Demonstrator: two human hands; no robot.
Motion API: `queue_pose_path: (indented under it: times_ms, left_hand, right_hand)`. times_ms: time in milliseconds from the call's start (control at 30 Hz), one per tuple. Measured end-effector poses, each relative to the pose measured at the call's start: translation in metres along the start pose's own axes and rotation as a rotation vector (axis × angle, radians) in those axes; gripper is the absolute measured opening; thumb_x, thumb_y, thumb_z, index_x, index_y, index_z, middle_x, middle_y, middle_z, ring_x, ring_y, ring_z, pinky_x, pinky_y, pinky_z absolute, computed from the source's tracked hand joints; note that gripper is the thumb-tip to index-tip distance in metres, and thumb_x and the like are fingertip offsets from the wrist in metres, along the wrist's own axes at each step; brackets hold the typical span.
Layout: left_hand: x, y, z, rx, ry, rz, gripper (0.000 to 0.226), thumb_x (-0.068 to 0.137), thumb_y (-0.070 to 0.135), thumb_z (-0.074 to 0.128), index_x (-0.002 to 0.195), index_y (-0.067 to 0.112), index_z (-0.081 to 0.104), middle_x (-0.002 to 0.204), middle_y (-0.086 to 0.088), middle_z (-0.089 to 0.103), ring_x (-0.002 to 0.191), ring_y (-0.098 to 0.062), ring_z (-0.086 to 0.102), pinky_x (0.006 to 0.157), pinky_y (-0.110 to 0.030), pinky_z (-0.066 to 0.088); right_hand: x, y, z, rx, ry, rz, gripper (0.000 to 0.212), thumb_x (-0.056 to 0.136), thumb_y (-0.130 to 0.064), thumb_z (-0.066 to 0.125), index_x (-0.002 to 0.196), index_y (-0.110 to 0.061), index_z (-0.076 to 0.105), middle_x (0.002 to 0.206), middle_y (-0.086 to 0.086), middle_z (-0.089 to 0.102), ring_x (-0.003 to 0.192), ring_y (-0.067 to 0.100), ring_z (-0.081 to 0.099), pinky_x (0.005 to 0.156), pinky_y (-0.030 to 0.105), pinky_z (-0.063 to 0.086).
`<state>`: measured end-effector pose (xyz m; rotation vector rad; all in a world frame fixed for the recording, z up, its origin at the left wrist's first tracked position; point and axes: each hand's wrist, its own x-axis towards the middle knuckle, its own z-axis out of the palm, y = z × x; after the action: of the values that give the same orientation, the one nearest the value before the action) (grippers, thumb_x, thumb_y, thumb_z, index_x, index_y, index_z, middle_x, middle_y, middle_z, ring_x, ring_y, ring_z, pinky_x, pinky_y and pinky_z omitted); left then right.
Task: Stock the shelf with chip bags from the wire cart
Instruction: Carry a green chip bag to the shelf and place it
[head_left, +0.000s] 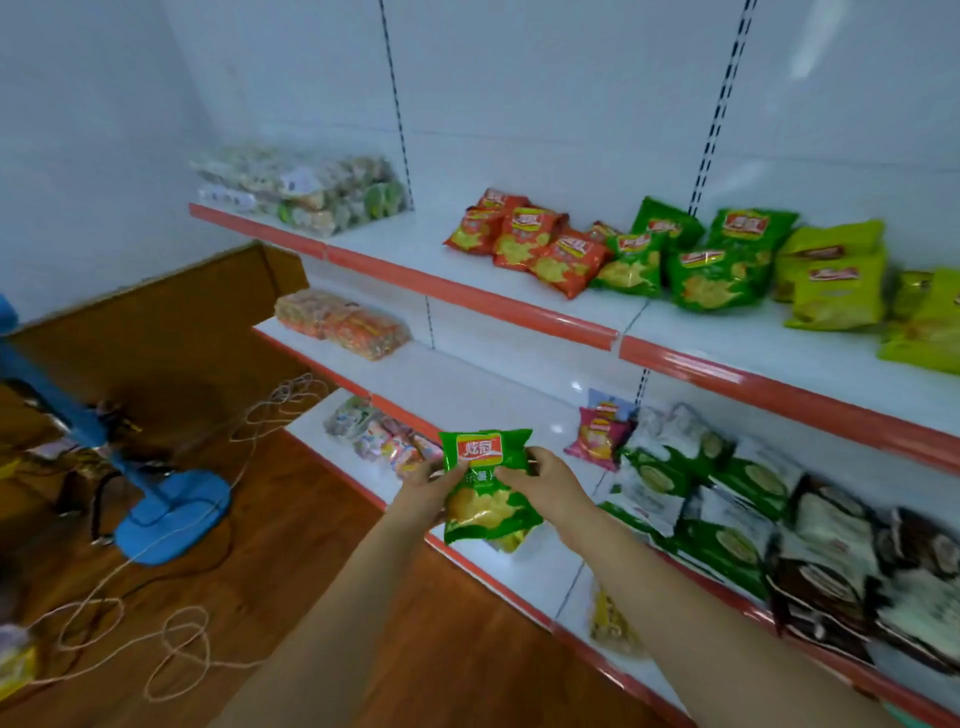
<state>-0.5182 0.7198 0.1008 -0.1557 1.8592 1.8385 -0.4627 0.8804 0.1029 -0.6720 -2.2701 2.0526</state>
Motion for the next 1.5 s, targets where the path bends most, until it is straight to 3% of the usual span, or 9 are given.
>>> queue_pose_path:
  times_ms: [100,267,400,533,833,1067,1200,1367,1500]
  left_hand:
    - [0.052,0.002,0.017,0.121,-0.055,-0.003,0.031,0.095,0.017,0.063,0.123,0.004,0.056,0.099,-0.007,0.068,0.076,-0.015,0.067,0.056,-0.022,0.055]
    - [0.128,0.014,0.041,0.25,-0.16,-0.031,0.042,0.094,0.016,0.063,0.135,0.006,0.053,0.124,-0.015,0.062,0.098,-0.023,0.062,0.085,-0.034,0.053]
    - [0.178,0.013,0.064,0.353,-0.287,-0.058,0.038,0.095,0.012,0.057,0.133,0.009,0.055,0.115,-0.011,0.064,0.088,-0.014,0.061,0.068,-0.023,0.051]
    - [0.223,0.0,0.098,0.407,-0.366,-0.137,0.046,0.091,0.01,0.058,0.136,0.009,0.052,0.12,-0.009,0.064,0.102,-0.025,0.065,0.086,-0.032,0.055]
    - [0.359,-0.061,0.176,0.427,-0.401,-0.219,0.058,0.087,0.017,0.068,0.14,0.009,0.047,0.135,-0.016,0.059,0.115,-0.033,0.063,0.103,-0.046,0.05]
    - [0.395,-0.085,0.207,0.564,-0.376,-0.217,0.083,0.091,0.04,0.065,0.157,0.016,0.019,0.157,-0.012,0.035,0.14,-0.031,0.042,0.112,-0.045,0.04]
    - [0.372,-0.063,0.188,0.633,-0.383,-0.218,0.082,0.092,0.039,0.063,0.157,0.014,0.019,0.159,-0.013,0.032,0.142,-0.032,0.038,0.115,-0.043,0.035]
    - [0.33,-0.018,0.129,0.662,-0.325,-0.146,0.075,0.094,0.032,0.06,0.157,0.018,0.021,0.158,-0.013,0.031,0.14,-0.03,0.04,0.113,-0.037,0.035]
    - [0.291,0.016,0.06,0.628,-0.247,-0.104,0.076,0.092,0.036,0.06,0.156,0.023,0.022,0.157,-0.012,0.032,0.135,-0.031,0.046,0.109,-0.04,0.042]
  right_hand:
    - [0.04,0.008,-0.009,0.027,0.144,0.054,0.044,0.084,-0.025,0.073,0.121,-0.014,0.052,0.117,0.007,0.065,0.099,0.023,0.067,0.09,0.041,0.055]
    - [0.101,0.02,-0.024,0.024,0.336,0.123,0.051,0.088,-0.023,0.069,0.132,-0.015,0.043,0.123,0.004,0.06,0.104,0.023,0.061,0.088,0.035,0.051]
    - [0.14,0.037,-0.034,-0.038,0.492,0.175,0.053,0.09,-0.02,0.065,0.137,-0.011,0.043,0.129,0.009,0.059,0.109,0.026,0.061,0.087,0.033,0.049]
    - [0.178,0.063,-0.049,-0.122,0.564,0.231,0.046,0.093,-0.019,0.059,0.136,-0.009,0.045,0.13,0.012,0.057,0.113,0.03,0.058,0.084,0.028,0.043]
    - [0.29,0.146,-0.111,-0.148,0.515,0.361,0.04,0.093,-0.026,0.057,0.13,-0.014,0.052,0.122,0.012,0.061,0.101,0.025,0.057,0.081,0.028,0.04]
    - [0.312,0.18,-0.141,-0.04,0.574,0.484,0.054,0.087,-0.03,0.063,0.135,-0.014,0.047,0.125,0.011,0.06,0.111,0.031,0.059,0.098,0.044,0.048]
    - [0.287,0.159,-0.14,-0.113,0.545,0.527,0.041,0.09,-0.027,0.057,0.127,-0.011,0.051,0.108,0.009,0.06,0.101,0.029,0.06,0.086,0.039,0.049]
    - [0.264,0.1,-0.113,-0.213,0.488,0.434,0.029,0.093,-0.026,0.055,0.119,-0.015,0.054,0.107,0.005,0.059,0.101,0.026,0.059,0.084,0.035,0.047]
    - [0.254,0.054,-0.067,-0.262,0.394,0.322,0.04,0.089,-0.023,0.055,0.128,-0.012,0.053,0.126,0.014,0.06,0.105,0.03,0.06,0.075,0.028,0.047]
